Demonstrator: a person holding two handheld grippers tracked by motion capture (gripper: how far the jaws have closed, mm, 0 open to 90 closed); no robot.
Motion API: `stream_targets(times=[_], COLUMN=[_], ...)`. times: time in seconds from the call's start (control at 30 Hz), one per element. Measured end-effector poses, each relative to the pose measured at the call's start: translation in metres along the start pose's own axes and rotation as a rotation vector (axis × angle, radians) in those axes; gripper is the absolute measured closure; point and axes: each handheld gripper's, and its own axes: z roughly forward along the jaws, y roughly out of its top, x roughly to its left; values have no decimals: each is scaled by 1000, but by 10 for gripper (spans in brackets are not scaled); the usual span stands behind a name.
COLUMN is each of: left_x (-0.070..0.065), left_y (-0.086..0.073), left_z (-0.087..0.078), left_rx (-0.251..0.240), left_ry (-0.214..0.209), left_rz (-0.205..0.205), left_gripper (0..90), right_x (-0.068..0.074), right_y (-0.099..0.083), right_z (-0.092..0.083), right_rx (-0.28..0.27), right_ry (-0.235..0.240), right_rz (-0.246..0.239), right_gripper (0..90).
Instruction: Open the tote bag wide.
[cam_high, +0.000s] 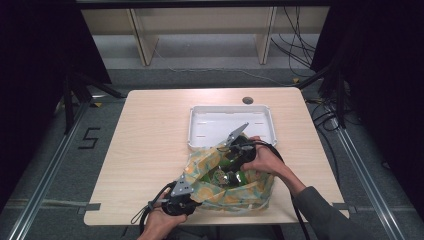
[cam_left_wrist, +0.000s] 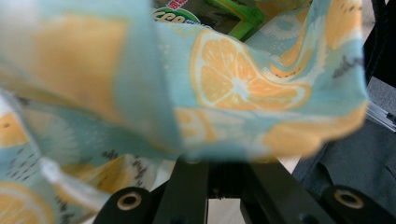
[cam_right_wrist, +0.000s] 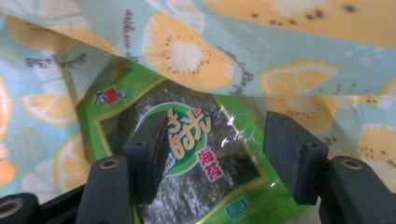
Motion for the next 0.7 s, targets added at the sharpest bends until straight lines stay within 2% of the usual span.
stream_targets(times=[0.03,0.07,0.1,0.17,0.23,0.27,0.3,0.37,0.4,0.47,0.5,0.57,0.6,0.7], left_x=[1,-1,0,1,1,2,2,2,2,3,3,4,5,5], left_y=[1,0,1,2,2,2,3,2,2,3,3,4,4,4], left_z=[1,4,5,9,13,13,15,18,19,20,21,22,22,24], left_rx=[10,7,7,13,1,7,1,10,11,19,17,7,19,16], left_ry=[2,3,7,4,6,6,9,10,14,19,16,16,18,17], left_rz=[31,6,29,33,6,12,19,5,0,32,9,20,34,31], left_gripper=[893,894,894,893,892,892,892,892,892,893,893,893,893,893], right_x=[0,0,-1,-2,-2,-3,-2,-4,-4,-4,-5,-6,-8,-8], right_y=[0,1,1,2,2,3,3,2,2,3,3,3,3,2], right_z=[1,3,5,8,11,13,14,20,20,23,23,24,26,28], right_rx=[5,6,5,6,16,14,22,10,20,19,15,10,6,7], right_ry=[0,2,-4,-15,-19,-19,-17,-16,-17,-23,-24,-20,-20,-15], right_rz=[0,6,-1,5,4,-4,19,-11,9,25,22,35,26,39], right_gripper=[418,417,416,434,437,437,431,421,418,411,407,401,402,404])
